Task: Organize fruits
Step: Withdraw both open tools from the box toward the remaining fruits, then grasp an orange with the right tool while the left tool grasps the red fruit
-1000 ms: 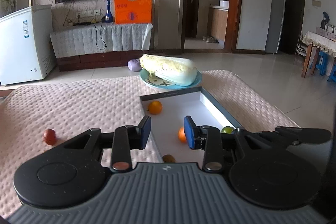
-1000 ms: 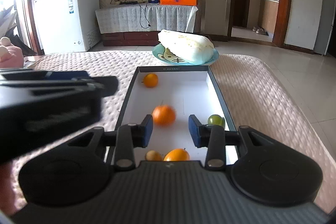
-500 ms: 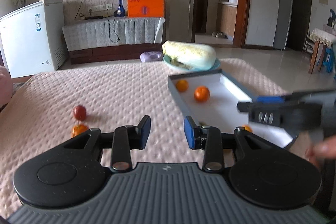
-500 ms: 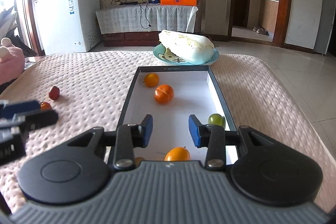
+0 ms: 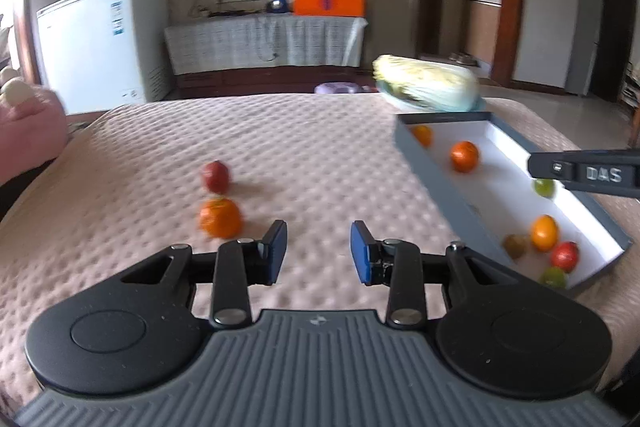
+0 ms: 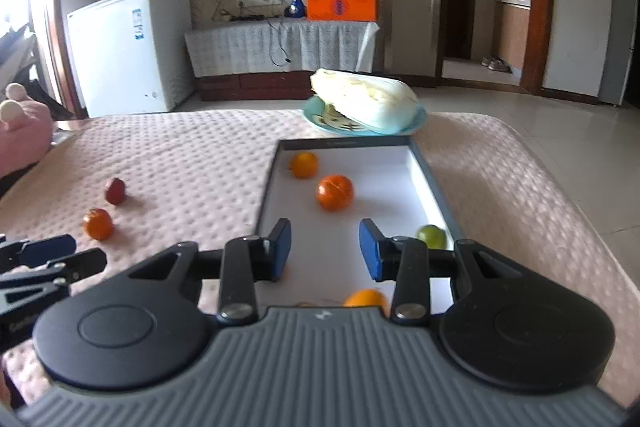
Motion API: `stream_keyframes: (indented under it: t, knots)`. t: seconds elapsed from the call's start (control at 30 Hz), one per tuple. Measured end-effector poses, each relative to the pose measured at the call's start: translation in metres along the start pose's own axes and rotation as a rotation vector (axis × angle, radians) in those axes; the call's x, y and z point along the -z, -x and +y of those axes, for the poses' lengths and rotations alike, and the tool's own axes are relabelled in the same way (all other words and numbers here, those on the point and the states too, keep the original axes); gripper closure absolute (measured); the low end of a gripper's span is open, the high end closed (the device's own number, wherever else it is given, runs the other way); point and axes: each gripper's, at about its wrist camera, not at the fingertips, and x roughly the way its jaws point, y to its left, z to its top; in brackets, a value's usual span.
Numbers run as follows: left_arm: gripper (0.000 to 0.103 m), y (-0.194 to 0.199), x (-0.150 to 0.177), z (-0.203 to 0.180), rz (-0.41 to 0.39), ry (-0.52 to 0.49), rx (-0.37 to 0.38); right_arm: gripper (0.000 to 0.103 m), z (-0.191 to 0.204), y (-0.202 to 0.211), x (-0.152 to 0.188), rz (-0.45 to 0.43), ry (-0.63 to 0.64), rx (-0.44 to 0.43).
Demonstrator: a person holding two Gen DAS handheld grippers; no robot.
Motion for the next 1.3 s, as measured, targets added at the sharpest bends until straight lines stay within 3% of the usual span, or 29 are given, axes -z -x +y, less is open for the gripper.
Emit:
stream_keyframes:
  t: [0.17,0.5,0.67,0.93,0.97,1.07,1.13,1.3]
  knots:
    - [0.063,0.000,-0.003,0.043,0.016,0.089,-0.078,0.063,0.028,-0.002,-0.001,-0.010,0.032,-0.058]
    - [0.063,0.013,-0.003,0.111,0.009,0.205,-0.157,0.063,0.087,-0.013,0.002,0.022,0.123,-0.155]
    - [0.063,0.008,-0.008,0.128,-0.015,0.170,-0.197,0.063,0.113,-0.015,0.004,0.022,0.148,-0.226]
    - [0.062,-0.011,-0.025,0.163,-0.030,0.231,-0.235,0.062,0.147,-0.036,0.006,0.044,0.197,-0.311]
    - [0.062,-0.015,-0.027,0.166,-0.033,0.236,-0.238,0.061,0.150,-0.040,0.005,0.045,0.195,-0.314]
    - [0.062,-0.030,-0.034,0.175,-0.015,0.252,-0.216,0.045,0.158,-0.053,0.006,0.029,0.197,-0.314]
    - [0.054,-0.040,-0.037,0.174,-0.004,0.244,-0.203,0.044,0.164,-0.061,0.007,0.034,0.207,-0.325]
    - [0.053,-0.072,-0.046,0.156,-0.020,0.169,-0.155,0.044,0.183,-0.078,0.011,0.040,0.254,-0.344]
